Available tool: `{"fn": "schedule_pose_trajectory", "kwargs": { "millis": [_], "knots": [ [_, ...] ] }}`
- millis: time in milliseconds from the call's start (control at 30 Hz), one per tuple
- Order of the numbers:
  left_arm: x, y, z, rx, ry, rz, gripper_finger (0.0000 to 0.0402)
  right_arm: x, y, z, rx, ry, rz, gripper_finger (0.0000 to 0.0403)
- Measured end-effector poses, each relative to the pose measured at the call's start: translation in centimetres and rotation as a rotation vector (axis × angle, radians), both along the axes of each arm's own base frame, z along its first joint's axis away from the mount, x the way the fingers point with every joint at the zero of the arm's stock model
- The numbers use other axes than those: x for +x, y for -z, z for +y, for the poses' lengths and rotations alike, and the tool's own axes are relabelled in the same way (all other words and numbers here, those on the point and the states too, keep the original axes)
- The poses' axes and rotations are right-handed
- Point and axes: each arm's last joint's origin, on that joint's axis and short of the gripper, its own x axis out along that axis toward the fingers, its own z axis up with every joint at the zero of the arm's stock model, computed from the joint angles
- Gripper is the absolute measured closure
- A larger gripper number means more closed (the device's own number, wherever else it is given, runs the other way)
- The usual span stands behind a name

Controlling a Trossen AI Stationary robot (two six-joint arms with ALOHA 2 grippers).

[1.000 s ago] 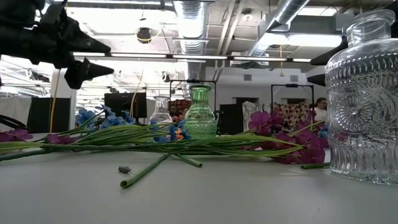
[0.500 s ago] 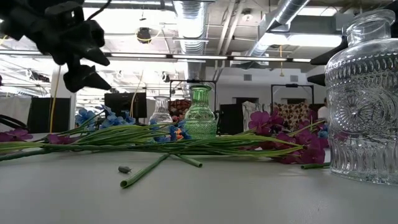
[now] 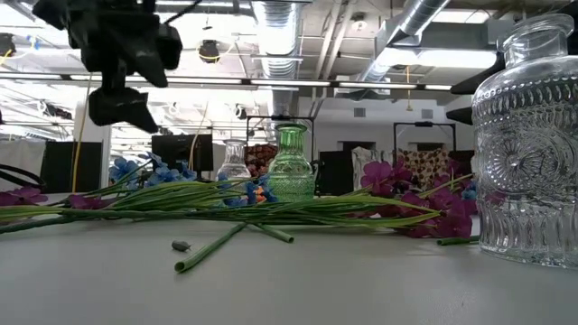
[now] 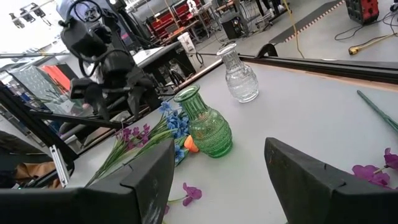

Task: Sort flowers into vase by color
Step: Put the middle blue flowers into the top transparent vase

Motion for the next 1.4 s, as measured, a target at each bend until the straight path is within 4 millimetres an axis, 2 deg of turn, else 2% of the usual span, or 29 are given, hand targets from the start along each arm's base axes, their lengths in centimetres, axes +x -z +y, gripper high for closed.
{"fn": "schedule_pose_trajectory", "kwargs": {
  "millis": [400, 800, 967, 1133, 1400],
  "knots": [
    [3.1, 4.2, -1.7, -0.106, -0.131, 0.266, 0.0099, 0.0, 0.0, 0.0, 0.0, 0.0, 0.001, 0.0127],
    [5.4, 7.0, -2.0, -0.038, -0.203, 0.431, 0.01, 0.0, 0.0, 0.0, 0.001, 0.0, 0.002, 0.0127],
    [6.2, 7.4, -2.0, -0.009, -0.218, 0.45, 0.0104, 0.0, 0.1, 0.0, 0.003, 0.0, 0.01, 0.0127],
    [6.4, 7.2, -1.9, 0.027, -0.259, 0.44, 0.0145, 0.0, 0.1, 0.0, 0.004, 0.0, 0.015, 0.0127],
    [5.8, 7.4, -1.6, 0.081, -0.308, 0.489, 0.0255, 0.0, 0.1, 0.0, 0.004, 0.0, 0.016, 0.0127]
  ]
}}
